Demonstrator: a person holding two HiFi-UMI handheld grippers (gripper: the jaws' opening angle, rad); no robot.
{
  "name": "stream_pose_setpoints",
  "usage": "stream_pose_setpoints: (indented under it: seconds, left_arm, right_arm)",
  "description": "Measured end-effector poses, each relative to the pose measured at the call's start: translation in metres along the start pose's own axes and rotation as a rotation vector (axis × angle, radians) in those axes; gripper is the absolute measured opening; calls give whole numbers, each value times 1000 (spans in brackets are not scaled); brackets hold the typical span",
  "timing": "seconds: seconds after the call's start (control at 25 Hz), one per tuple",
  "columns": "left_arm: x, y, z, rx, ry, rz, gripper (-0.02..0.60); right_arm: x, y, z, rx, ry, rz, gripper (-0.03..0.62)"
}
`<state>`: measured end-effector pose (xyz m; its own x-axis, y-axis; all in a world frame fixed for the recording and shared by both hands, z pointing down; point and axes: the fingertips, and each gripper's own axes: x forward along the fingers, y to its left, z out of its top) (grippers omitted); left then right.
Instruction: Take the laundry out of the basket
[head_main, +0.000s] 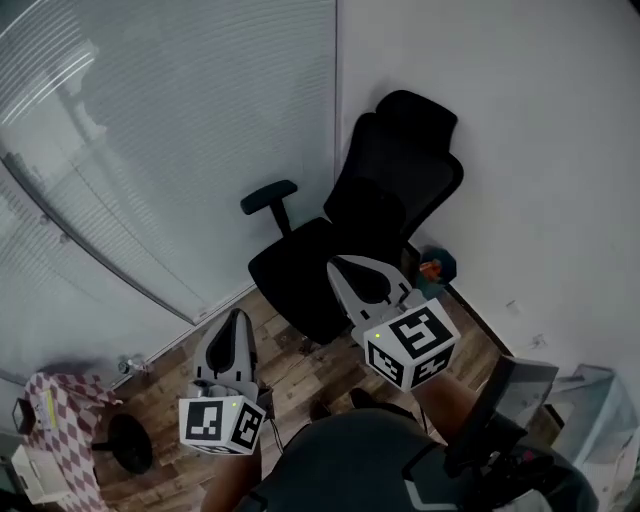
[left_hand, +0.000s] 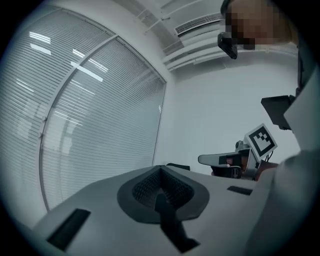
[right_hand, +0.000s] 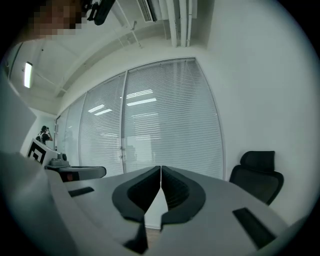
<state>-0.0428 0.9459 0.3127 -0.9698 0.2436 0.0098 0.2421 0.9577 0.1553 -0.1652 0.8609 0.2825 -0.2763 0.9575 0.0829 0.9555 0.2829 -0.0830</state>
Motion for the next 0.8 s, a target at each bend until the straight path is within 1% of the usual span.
stream_pose_setpoints:
  seconds: [0.08,0.2,0.36,0.48,0.6,0.72,0.8]
  left_arm:
    - [14,-15,-7,14,7,-67,9]
    - [36,-44,-18,9,10,-178,9]
    - [60,-100,-37,-40,44,-367,9]
    - [67,-141,-47,-54,61,-466,9]
    - [72,-195,-51,-41,73,-574,9]
    - [70,-256,-54,-16,76,-672,9]
    - [70,-302,-60,-15,86,-733,9]
  right_arm:
    - [-17,-15,-5,-9,10,-78,17]
    - [-48,-37,-10,-33,20,-175,17]
    - [-108,-68,-21,-22,41,-350,17]
    - [-147,-84,-23,-17,31,-435,17]
    - [-198,-101,-22,-12,3,-523,17]
    - [-259,-121,-23,2,-32,-608,17]
    - [-306,-136,-25,5,-50,-669,17]
